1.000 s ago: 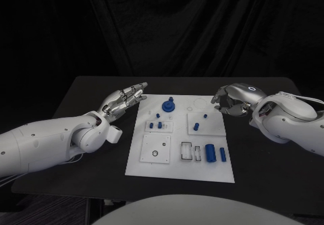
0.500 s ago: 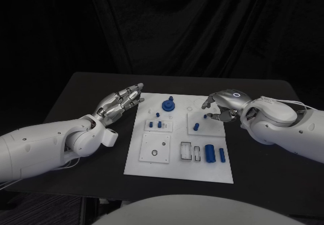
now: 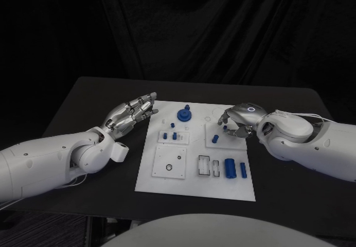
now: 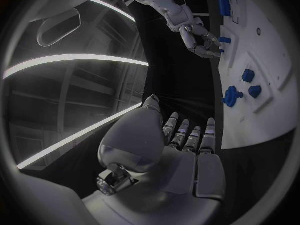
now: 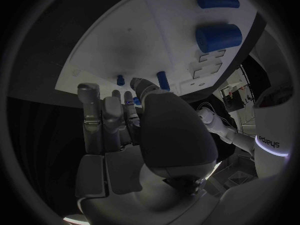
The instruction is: Assemble the parts on the task board
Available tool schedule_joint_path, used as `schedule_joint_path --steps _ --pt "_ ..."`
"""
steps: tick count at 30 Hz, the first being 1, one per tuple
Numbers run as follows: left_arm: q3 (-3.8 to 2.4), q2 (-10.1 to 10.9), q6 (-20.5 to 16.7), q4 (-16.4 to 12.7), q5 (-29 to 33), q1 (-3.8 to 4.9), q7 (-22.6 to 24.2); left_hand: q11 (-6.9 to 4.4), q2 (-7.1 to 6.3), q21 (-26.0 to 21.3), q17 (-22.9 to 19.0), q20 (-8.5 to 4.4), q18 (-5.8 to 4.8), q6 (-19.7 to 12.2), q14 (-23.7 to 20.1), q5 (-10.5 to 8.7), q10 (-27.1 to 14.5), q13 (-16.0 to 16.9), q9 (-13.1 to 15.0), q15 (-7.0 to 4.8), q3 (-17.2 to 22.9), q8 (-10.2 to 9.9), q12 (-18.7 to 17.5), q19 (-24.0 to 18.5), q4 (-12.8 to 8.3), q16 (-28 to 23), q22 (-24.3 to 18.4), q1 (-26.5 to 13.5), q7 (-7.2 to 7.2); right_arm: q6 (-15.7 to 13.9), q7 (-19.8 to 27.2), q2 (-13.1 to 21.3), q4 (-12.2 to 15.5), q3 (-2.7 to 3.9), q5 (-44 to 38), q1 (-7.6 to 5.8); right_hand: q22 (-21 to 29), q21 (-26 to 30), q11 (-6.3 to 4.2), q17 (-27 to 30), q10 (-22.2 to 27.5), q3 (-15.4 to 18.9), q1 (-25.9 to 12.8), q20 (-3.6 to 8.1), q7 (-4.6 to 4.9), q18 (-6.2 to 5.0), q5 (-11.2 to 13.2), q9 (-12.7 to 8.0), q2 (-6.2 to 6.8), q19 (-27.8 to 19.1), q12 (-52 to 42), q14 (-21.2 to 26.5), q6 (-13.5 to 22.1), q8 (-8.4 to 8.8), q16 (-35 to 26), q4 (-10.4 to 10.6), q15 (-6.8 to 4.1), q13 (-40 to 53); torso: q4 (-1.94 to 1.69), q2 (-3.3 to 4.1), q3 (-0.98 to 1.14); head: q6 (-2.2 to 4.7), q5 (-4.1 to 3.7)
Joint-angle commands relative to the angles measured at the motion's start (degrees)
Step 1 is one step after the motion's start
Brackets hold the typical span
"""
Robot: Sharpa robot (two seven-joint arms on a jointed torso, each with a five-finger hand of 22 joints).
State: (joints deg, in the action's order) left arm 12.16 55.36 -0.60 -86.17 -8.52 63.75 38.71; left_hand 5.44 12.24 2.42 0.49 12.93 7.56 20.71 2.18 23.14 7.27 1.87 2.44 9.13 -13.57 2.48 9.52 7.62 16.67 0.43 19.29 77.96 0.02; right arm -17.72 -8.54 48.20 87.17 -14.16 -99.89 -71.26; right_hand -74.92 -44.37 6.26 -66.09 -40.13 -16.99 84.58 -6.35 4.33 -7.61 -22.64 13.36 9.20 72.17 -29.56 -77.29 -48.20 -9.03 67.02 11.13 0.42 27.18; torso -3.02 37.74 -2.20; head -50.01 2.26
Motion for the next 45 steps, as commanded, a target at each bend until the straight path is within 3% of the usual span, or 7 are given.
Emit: schedule_joint_path --steps 1,7,24,30,31,35,45 --pt "-0.06 -0.18 1.29 0.01 0.49 -0.08 6.50 0.48 0.11 0.39 0.10 0.65 0.45 0.67 0.15 1.01 -0.03 0.06 0.03 0.53 -0.03 -0.10 0.35 0.00 -0.18 0.27 -0.02 1.05 0.15 0.86 -1.62 -0.32 -0.61 0.04 -1.54 0.40 -4.65 -0.14 -0.01 0.18 -0.84 -0.35 0.28 -0.13 -0.23 -0.25 -1.44 0.01 0.04 0.05 0.34 0.18 -0.94 0.10 0.35 -0.53 0.07 -0.81 -0.30 0.28 0.09 0.01 -0.47" --pt "-0.06 -0.22 1.56 -0.08 0.49 -0.13 6.14 0.67 0.18 0.36 0.17 0.97 0.43 0.42 0.44 1.45 -0.13 0.04 0.00 0.91 -0.05 -0.16 0.32 0.01 -0.18 0.37 -0.23 1.49 0.14 -0.15 -1.18 -0.77 -1.76 0.04 -1.57 0.99 -4.85 -1.04 -0.11 0.17 -1.95 -0.88 0.18 -0.03 0.23 -0.14 -3.06 0.51 -0.03 0.62 0.83 -0.24 -3.27 -0.60 0.94 -0.91 0.01 -2.29 -0.02 0.39 0.24 0.01 -0.07" --pt "-0.06 -0.44 2.00 0.12 0.49 -0.22 5.19 0.95 0.31 0.55 0.23 1.70 0.50 -0.21 0.80 2.80 -0.49 0.00 -0.06 1.57 0.12 -0.21 0.12 0.58 -0.44 0.50 -0.02 2.95 0.16 -2.82 0.61 -1.22 -3.02 0.04 -1.58 1.36 -5.63 -4.97 -1.38 -0.41 -6.52 -0.91 0.47 0.68 0.46 0.39 -5.56 4.77 -1.47 2.48 -0.92 -1.62 -8.60 -4.25 2.59 -3.01 -0.74 -3.39 -0.32 0.27 -0.01 0.01 -0.36" --pt "-0.06 -0.57 2.26 0.30 0.49 -0.25 4.76 1.02 0.37 0.70 0.27 2.06 0.61 -0.05 0.99 3.64 -0.60 0.00 -0.02 1.84 0.30 -0.16 0.09 1.01 -0.67 0.57 0.21 3.85 0.50 -3.18 0.95 -1.28 -3.34 0.04 -1.58 1.37 -5.99 -6.90 -2.50 -0.59 -9.40 -0.08 0.65 1.17 0.92 0.63 -6.09 9.03 -2.23 3.27 -2.80 -2.24 -9.64 -7.15 3.15 -4.49 -1.41 -2.91 -0.28 0.28 -0.06 0.01 -0.25" --pt "-0.06 -0.61 2.31 0.35 0.49 -0.26 4.67 1.01 0.32 0.77 0.29 2.19 0.65 0.02 1.08 4.03 -0.63 0.00 0.00 1.93 0.37 -0.14 0.08 1.19 -0.83 0.61 0.29 4.26 0.67 -3.19 1.00 -1.28 -3.40 0.04 -1.58 1.37 -6.09 -7.54 -3.13 -0.50 -10.17 0.45 0.44 1.51 1.03 0.77 -6.21 12.31 -2.65 3.55 -3.70 -2.50 -9.21 -9.57 3.26 -5.12 -1.79 -2.48 -0.30 0.26 -0.08 0.01 -0.24" --pt "-0.06 -0.78 2.47 0.49 0.49 -0.30 4.43 1.02 0.32 0.88 0.32 2.35 0.71 -0.03 1.24 4.40 -0.68 -0.01 -0.01 2.04 0.43 -0.15 0.05 1.48 -0.93 0.66 0.57 4.59 0.73 -3.45 1.31 -1.30 -3.54 0.04 -1.58 1.37 -6.24 -8.36 -3.52 -0.55 -10.64 0.43 0.23 1.79 1.26 0.87 -6.32 16.22 -3.11 3.89 -4.93 -2.86 -6.93 -11.81 3.56 -5.74 -1.99 -1.68 -0.34 0.22 -0.08 0.01 -0.17" --pt "-0.06 -1.01 2.68 0.64 0.49 -0.46 4.00 1.09 0.46 1.19 0.41 2.81 0.91 0.40 1.73 5.45 -0.72 0.00 0.06 2.34 0.65 -0.08 0.07 2.30 -1.13 0.86 1.08 5.45 1.18 -5.62 2.43 -1.05 -3.62 0.06 -1.57 1.36 -6.72 -10.59 -4.40 -0.94 -12.75 -0.44 1.06 2.37 1.82 1.18 -7.84 19.33 -3.28 4.79 -6.98 -3.46 -5.97 -13.80 4.13 -6.95 -2.60 -0.44 -0.25 0.26 -0.03 0.01 0.22"
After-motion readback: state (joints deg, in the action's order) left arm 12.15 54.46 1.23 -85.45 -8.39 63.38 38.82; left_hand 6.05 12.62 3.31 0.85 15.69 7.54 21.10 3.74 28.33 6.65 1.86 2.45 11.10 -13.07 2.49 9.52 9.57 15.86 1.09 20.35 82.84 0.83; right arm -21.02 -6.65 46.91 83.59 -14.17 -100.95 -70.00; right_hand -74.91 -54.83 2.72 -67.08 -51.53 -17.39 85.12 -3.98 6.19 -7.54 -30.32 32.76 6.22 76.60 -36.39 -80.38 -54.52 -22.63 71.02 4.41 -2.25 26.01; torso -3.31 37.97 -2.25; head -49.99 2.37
